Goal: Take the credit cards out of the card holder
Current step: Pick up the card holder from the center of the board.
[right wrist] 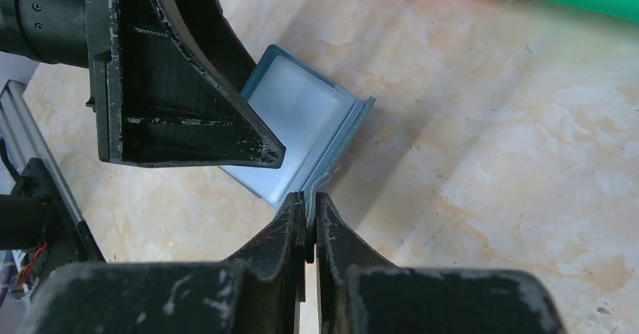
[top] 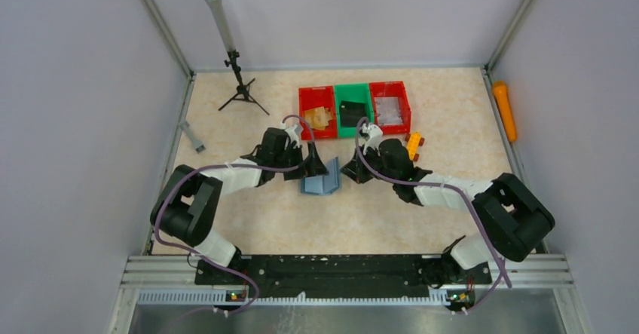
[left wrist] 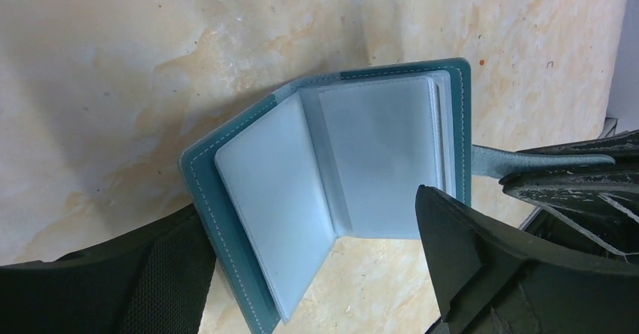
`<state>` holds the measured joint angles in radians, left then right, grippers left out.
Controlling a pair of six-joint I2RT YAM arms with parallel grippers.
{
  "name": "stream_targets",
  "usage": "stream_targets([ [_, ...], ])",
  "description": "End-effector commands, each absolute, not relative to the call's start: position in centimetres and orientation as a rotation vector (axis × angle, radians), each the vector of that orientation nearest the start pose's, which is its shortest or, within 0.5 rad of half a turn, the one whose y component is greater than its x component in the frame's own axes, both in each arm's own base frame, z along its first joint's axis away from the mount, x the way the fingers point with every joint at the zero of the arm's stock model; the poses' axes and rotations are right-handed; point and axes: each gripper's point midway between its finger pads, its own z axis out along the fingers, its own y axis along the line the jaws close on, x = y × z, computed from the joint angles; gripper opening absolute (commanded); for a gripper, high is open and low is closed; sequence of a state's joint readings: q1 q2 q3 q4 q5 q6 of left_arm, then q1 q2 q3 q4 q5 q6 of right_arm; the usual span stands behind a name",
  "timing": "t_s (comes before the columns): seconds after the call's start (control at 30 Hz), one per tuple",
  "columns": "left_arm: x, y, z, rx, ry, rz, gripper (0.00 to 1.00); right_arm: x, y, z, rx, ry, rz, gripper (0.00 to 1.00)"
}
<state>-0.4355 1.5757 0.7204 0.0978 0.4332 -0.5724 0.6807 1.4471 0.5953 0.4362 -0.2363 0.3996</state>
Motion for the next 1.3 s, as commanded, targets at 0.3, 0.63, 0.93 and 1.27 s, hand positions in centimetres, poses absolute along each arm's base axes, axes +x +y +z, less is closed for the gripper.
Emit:
stream_targets([
  [0.3, 28.6, -25.5, 5.0, 0.163, 2.477, -1.012, 0.99, 27.1, 31.4, 11.3, -0.506, 1.98, 1.018, 0.0],
  [0.63, 28.4, -25.7, 4.6, 0.174, 2.497, -1.03, 0.99, 27.3, 31.5, 10.6, -0.504, 2.009, 1.009, 0.0],
  [0.93, 28.4, -24.8, 2.4, 0.166, 2.619, -0.882, 0.99, 27.4, 31.4, 10.7, -0.497, 1.998, 1.0, 0.0],
  [1.27, 28.6, -24.1, 1.5, 0.148, 2.671, -0.754, 0.94, 27.7, 30.9, 11.0, -0.469, 1.993, 0.969, 0.0],
])
